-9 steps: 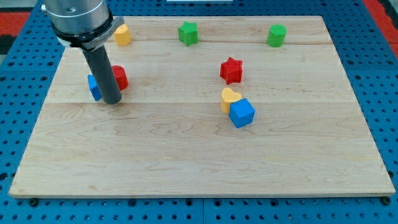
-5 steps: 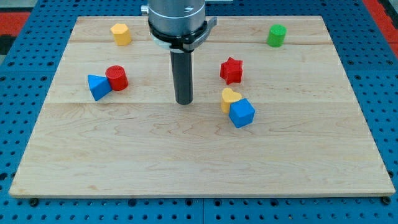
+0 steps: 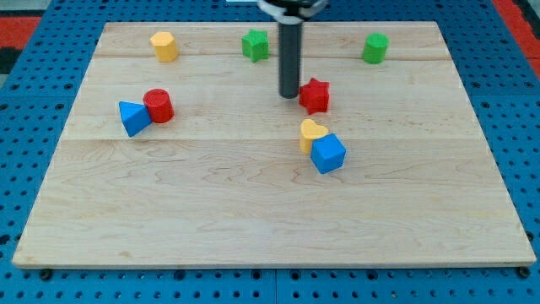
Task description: Slide the red star towards the center right
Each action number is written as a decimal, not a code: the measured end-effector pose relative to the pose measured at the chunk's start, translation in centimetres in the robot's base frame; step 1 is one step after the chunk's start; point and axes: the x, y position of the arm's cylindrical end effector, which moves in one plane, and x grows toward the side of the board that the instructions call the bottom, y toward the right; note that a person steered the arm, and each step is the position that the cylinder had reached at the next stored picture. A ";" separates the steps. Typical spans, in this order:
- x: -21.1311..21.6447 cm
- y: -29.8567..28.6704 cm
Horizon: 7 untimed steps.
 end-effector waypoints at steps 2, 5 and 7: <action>1.2 4.9; 4.2 3.9; 5.8 9.9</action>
